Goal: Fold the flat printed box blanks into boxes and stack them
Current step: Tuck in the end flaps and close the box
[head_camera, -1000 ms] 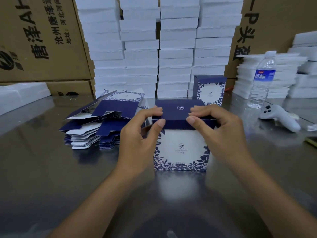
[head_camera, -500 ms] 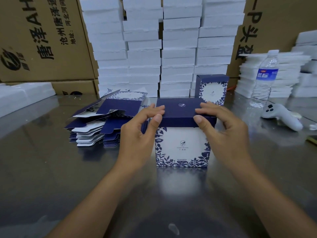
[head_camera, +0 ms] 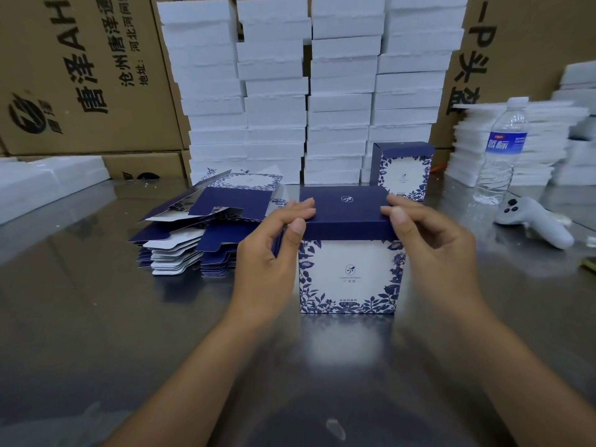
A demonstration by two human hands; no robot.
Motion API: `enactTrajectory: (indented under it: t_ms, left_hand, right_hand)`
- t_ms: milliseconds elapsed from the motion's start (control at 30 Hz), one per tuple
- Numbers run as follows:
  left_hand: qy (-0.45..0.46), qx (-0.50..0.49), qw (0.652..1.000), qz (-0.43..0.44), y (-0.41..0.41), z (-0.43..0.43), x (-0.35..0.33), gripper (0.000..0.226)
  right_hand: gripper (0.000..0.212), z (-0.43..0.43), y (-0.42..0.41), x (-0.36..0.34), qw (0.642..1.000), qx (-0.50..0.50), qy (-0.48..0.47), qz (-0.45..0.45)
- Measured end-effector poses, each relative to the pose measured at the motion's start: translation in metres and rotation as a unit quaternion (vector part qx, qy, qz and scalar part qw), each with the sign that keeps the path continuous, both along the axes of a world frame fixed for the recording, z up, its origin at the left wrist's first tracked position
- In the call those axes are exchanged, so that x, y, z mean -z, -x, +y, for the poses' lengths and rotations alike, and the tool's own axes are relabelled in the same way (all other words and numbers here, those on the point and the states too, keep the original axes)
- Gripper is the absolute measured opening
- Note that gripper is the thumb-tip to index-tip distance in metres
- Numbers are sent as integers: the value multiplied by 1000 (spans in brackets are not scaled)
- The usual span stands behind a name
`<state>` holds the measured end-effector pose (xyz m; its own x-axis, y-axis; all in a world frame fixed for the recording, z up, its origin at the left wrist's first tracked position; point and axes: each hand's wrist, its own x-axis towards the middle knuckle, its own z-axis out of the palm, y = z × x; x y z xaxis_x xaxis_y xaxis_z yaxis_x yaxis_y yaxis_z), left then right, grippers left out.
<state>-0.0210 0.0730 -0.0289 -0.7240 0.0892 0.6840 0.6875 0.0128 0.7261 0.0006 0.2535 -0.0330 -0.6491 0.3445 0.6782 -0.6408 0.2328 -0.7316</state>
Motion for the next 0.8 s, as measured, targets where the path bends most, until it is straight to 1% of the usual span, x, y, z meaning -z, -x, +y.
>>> enactTrajectory:
  t_ms: [67,167,233,333,400,500,567,633,767,800]
  left_hand:
    - [-6,14,1000,-5,1,-1,2,22]
    - [-13,35,999,-19,4,-3,3,25]
    - [-14,31,999,-16,5,-3,3,25]
    - [-12,23,1000,-8,5,-2,3,24]
    - [-13,26,1000,-7,5,-2,4,23]
    - [-17,30,999,-7,6,-4,5,20]
    - [-13,29,999,-4,6,-5,5,19]
    - [-4,21,1000,-3,6,-7,6,19]
    - [23,-17,1000,1,5,-8,7,19]
    - [26,-24,999,2,4,-8,7,19]
  right_hand:
    - [13,2,3,2,1000,-22,16,0]
    - [13,4,5,2,999,-33,9,6]
    - [11,4,6,1,999,-35,12,9]
    - [15,3,5,0,999,-41,22,9]
    - [11,1,2,0,998,-45,32,8]
    - [16,-1,-1,1,998,-22,61,18]
    - [12,0,-2,2,997,4,73,18]
    - [7,1,-2,2,997,8,79,14]
    - [3,1,-1,2,998,7,64,6]
    - [3,0,-2,2,999,25,47,5]
